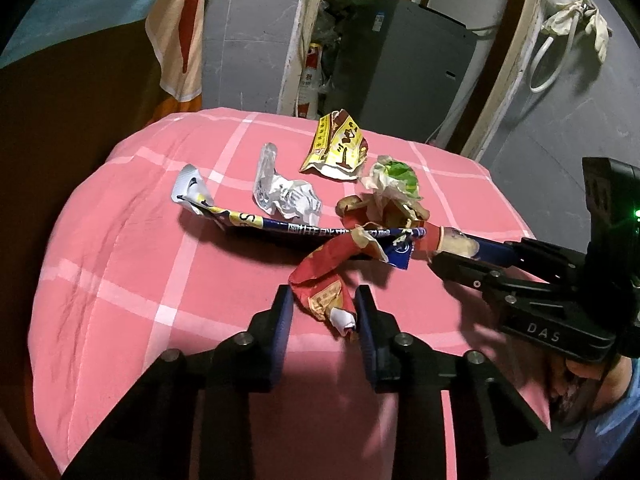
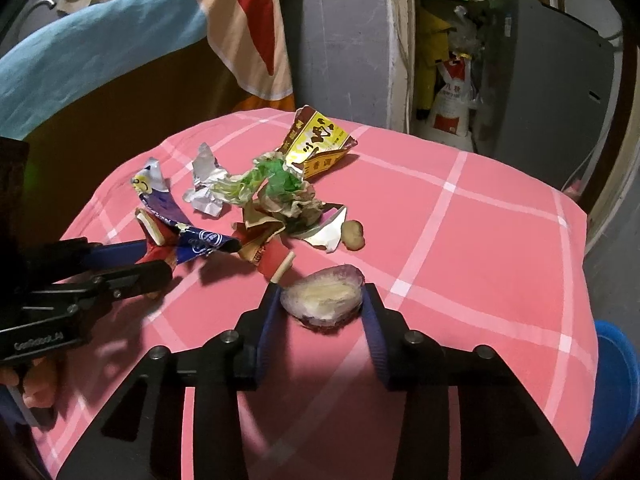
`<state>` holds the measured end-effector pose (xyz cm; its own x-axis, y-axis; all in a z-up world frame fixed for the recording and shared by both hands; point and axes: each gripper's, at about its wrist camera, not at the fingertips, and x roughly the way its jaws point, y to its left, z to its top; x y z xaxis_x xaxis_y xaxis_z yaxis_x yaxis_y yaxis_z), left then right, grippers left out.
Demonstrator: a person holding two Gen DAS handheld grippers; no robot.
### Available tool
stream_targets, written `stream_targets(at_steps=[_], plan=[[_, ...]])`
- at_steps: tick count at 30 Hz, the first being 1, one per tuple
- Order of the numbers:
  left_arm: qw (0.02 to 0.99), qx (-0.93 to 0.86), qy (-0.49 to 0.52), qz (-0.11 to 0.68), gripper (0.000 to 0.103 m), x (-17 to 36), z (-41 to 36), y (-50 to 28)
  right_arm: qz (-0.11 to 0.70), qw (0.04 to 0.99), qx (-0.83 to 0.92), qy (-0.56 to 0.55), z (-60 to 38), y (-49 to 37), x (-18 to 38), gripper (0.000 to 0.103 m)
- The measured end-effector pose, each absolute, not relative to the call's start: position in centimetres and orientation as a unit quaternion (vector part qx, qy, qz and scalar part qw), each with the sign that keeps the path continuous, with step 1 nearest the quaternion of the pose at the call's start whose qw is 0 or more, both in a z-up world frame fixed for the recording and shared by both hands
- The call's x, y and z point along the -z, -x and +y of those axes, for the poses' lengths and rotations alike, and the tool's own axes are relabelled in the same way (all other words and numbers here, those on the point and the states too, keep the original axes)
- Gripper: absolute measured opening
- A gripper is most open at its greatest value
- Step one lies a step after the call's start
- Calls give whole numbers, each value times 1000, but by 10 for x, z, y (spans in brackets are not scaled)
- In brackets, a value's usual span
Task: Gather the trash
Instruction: 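Carry the red wrapper and potato peel to the blue bucket and open both grippers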
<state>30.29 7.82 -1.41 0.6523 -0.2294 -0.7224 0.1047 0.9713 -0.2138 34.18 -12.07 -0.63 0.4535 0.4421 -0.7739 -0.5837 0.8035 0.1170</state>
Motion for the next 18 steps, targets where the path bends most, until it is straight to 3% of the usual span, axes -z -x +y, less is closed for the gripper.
stream_targets(at_steps=[1,2,9,18], plan=[[906,92,78,407,24,14,78,-303,425,849,-303,77,-122,-341,6,36],[906,92,80,406,17,14,78,-302,423,851,-303,72,-125,-339,6,36],[908,94,83,400,17,12,71,-291,387,870,-301,54,-137,-317,1,35],[918,126,112,358,17,0,52,-261,268,918,-290,33,-164,-270,-30,35]])
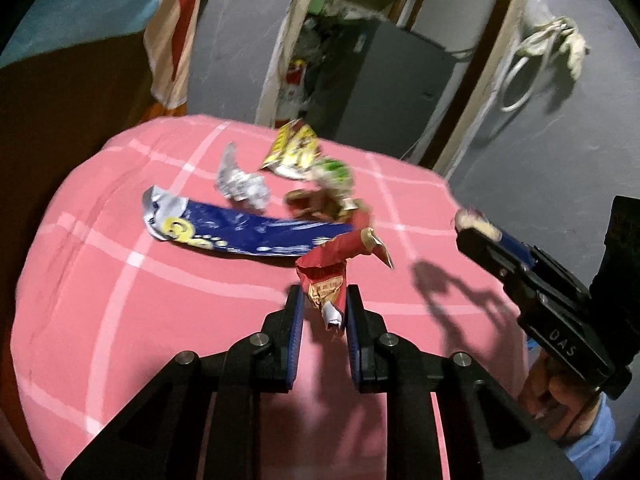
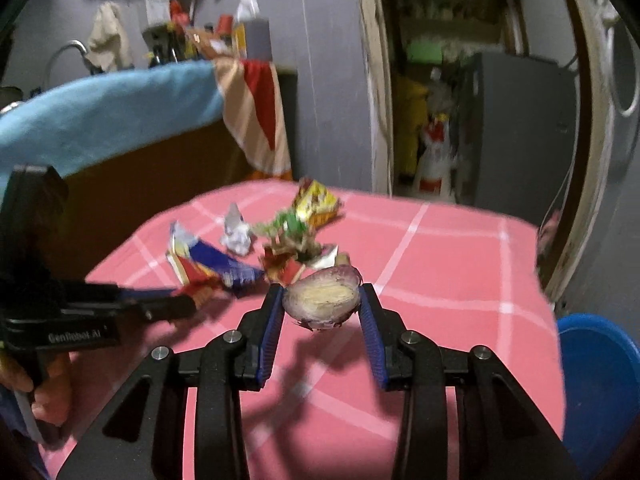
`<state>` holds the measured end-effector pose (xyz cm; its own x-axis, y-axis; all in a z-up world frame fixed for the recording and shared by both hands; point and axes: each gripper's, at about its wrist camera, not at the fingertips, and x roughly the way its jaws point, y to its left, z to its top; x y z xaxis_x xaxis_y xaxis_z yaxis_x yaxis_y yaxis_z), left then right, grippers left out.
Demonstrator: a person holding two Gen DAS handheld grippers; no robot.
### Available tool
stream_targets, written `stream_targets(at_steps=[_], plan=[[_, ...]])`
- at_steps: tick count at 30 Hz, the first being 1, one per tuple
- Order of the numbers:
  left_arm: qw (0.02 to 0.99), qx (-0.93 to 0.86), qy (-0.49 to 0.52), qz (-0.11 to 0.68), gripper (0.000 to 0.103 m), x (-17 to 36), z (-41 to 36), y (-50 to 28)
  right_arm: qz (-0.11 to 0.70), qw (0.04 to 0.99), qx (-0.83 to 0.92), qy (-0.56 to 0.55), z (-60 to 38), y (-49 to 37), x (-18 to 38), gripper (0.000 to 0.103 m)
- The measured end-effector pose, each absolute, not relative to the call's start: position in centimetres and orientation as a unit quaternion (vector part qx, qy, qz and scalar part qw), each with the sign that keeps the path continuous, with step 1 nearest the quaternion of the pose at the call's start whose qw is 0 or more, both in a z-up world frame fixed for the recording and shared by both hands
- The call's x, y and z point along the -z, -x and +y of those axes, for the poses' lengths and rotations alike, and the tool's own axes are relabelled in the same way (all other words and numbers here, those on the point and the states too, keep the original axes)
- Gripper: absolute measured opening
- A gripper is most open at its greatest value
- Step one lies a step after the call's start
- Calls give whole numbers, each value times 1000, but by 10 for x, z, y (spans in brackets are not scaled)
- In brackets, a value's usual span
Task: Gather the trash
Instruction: 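Carry the red wrapper and potato peel to the blue bucket and open both grippers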
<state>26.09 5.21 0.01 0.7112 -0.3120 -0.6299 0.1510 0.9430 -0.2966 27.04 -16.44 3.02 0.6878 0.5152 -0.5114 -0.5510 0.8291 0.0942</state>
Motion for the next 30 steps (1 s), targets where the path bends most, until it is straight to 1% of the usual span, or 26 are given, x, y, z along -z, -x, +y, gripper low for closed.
stream_targets(at_steps=[3,8,12,17,23,30], plan=[[929,138,111,324,17,-11,37,-251,213,938,-273,22,-182,-255,-43,36],[941,159,123,271,17,-32,11,-246,149,960,-238,17,-213,-240,-65,36],[946,183,126,237,17,-50,-23,-249,111,973,-203,17,-236,-231,-80,36],[945,217,115,216,17,-66,-66,-255,78,986,-149,12,-272,-225,-92,36],[938,254,95,215,17,-70,-117,-272,72,993,-88,7,-316,-224,-89,37],[921,275,92,260,17,-56,-164,-296,104,993,-51,-31,-356,-234,-71,37]])
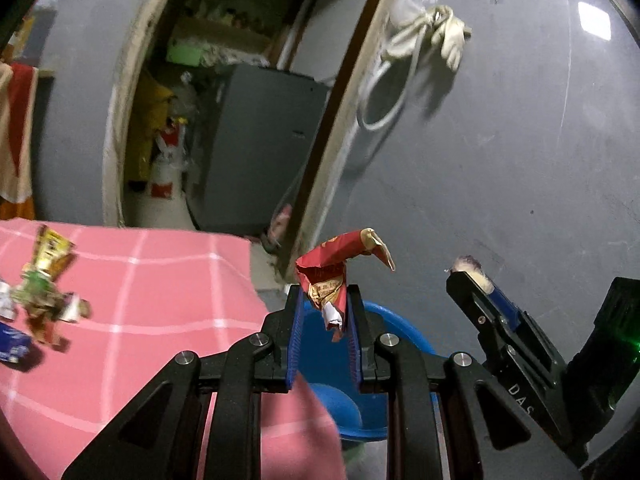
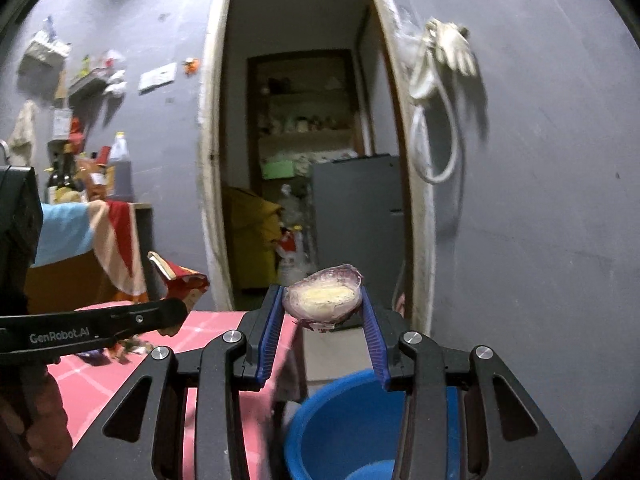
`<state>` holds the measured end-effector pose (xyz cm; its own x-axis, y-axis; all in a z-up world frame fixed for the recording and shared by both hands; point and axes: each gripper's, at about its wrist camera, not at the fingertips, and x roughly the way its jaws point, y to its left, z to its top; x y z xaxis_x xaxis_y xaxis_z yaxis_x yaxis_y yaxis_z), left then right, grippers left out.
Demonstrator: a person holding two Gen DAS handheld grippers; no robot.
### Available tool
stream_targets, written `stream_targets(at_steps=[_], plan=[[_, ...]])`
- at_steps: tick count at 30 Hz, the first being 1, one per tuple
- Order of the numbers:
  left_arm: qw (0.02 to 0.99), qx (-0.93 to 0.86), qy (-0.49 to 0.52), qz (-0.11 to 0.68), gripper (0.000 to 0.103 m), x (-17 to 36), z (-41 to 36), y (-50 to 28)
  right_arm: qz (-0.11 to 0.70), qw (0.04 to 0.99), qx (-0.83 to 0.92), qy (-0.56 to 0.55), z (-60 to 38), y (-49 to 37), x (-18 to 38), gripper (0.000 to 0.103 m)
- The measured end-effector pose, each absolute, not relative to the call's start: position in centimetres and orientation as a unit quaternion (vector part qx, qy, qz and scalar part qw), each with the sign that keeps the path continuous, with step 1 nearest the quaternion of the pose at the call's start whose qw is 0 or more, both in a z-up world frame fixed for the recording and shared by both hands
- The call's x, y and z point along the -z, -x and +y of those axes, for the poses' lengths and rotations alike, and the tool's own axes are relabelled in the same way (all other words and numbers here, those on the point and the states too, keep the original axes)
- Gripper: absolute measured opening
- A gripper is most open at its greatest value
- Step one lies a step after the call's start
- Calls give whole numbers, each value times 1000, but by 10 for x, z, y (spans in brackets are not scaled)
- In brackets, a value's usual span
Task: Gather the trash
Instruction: 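Carry the red wrapper and potato peel to the blue bucket and open both grippers, then move both grippers back over the trash pile on the table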
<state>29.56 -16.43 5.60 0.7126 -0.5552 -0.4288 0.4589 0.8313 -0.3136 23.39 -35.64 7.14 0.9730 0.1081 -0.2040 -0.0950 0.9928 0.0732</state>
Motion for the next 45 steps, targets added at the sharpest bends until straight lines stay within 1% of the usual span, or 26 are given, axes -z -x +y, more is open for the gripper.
stream_targets(at_steps=[6,13,14,16,17,18,19,24,25,27,29,30,31,32,33,34,36,38,39,40,45], plan=[[903,285,76,314,17,-31,-197,-317,143,987,-31,-65,-383,-243,-50,38],[885,281,62,367,19,2,-218,-332,188,977,-13,-100,-406,-253,-28,38],[881,279,61,376,20,6,-220,-335,192,976,-12,-104,-407,-253,-27,38],[876,274,62,393,27,16,-225,-339,200,973,-7,-113,-412,-254,-23,38],[875,269,62,398,33,20,-226,-341,203,972,-5,-117,-414,-255,-22,39],[874,267,64,402,35,22,-226,-342,206,971,-3,-121,-415,-256,-21,43],[873,266,65,404,35,25,-226,-341,204,971,0,-121,-416,-256,-20,47],[872,261,70,409,36,26,-221,-344,208,970,5,-126,-420,-257,-19,52],[873,260,73,407,38,26,-218,-344,208,970,5,-126,-420,-256,-19,53],[879,253,81,396,50,23,-211,-339,207,970,6,-124,-418,-257,-20,55],[885,244,88,386,54,17,-201,-335,202,972,6,-123,-417,-256,-21,63],[888,241,93,381,54,14,-196,-334,198,972,6,-124,-417,-256,-22,69],[890,238,96,378,55,10,-192,-334,194,973,5,-124,-416,-256,-23,71],[894,231,101,372,60,7,-185,-333,188,974,4,-124,-415,-254,-25,72],[898,224,104,364,67,4,-178,-332,184,975,2,-124,-414,-254,-26,75],[903,215,107,355,71,0,-172,-331,177,976,-1,-123,-412,-252,-27,80],[917,195,113,330,88,-9,-157,-326,165,979,-8,-123,-409,-250,-30,85],[929,174,119,304,95,-15,-141,-319,149,982,-16,-119,-404,-247,-34,92],[935,164,122,290,96,-18,-134,-315,143,983,-20,-118,-401,-246,-36,99],[940,154,125,279,96,-21,-127,-311,133,984,-27,-116,-397,-244,-38,103],[958,116,126,229,97,-33,-92,-289,95,988,-61,-107,-377,-237,-50,103]])
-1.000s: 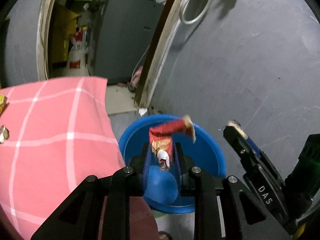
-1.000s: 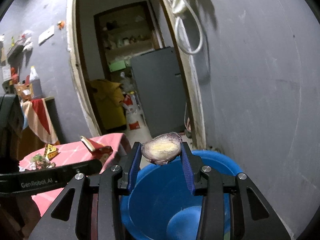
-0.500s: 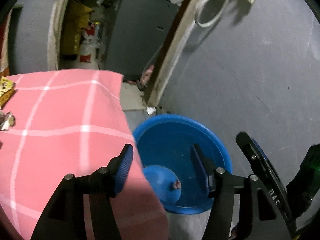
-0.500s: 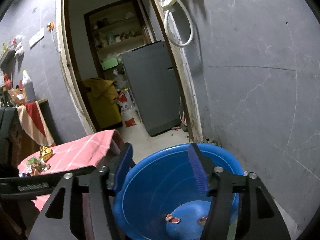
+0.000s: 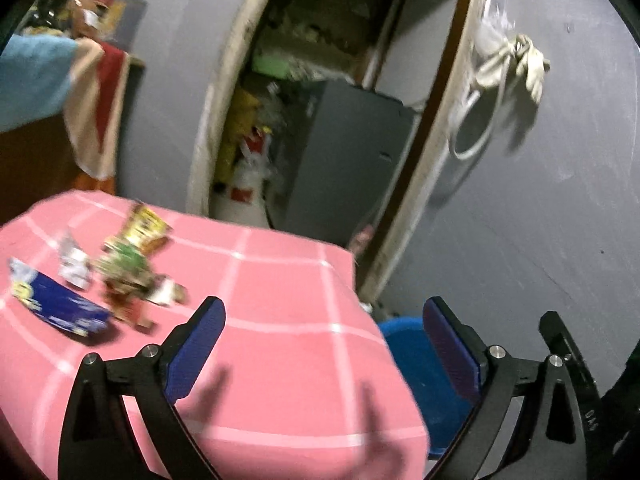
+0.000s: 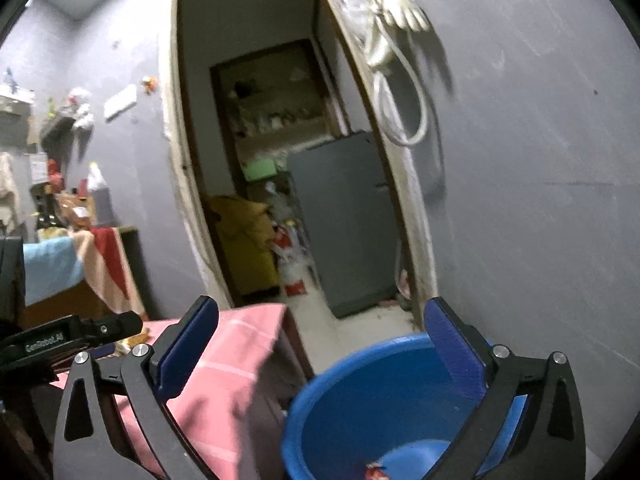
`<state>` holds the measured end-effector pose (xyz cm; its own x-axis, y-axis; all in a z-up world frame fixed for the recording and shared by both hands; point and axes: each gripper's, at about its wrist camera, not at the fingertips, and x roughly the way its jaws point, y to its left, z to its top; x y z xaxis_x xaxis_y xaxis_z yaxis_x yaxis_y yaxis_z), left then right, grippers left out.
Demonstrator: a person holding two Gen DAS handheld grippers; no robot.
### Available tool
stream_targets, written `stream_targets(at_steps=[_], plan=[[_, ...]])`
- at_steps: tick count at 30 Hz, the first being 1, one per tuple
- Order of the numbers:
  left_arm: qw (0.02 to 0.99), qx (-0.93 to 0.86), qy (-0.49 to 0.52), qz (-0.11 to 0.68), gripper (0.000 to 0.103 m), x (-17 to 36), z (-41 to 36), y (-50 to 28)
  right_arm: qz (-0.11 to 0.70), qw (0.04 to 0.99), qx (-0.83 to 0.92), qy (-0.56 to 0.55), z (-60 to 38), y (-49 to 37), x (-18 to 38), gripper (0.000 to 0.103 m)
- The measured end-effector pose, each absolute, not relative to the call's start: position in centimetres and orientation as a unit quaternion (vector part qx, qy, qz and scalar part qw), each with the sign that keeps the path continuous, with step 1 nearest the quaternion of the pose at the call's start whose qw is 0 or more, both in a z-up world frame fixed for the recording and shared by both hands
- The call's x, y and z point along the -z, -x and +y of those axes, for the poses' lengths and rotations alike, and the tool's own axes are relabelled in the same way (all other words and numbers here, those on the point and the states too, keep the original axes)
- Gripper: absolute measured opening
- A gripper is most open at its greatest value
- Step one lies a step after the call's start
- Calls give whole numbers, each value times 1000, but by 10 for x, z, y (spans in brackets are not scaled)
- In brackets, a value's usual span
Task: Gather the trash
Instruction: 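Move both grippers back over the trash pile on the table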
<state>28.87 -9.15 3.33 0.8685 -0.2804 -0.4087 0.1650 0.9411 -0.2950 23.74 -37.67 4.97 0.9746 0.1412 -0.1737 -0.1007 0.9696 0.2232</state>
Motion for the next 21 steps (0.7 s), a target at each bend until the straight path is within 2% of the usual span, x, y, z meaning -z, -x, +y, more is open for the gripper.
stream_targets(at_steps=[11,21], plan=[[978,53,119,164,98,-46,-24,-241,38,989,-136,-38,-300,-220,-73,103],[984,-19,110,137,98,-46,37,-206,6,979,-202,-27,-242,-205,-86,103]])
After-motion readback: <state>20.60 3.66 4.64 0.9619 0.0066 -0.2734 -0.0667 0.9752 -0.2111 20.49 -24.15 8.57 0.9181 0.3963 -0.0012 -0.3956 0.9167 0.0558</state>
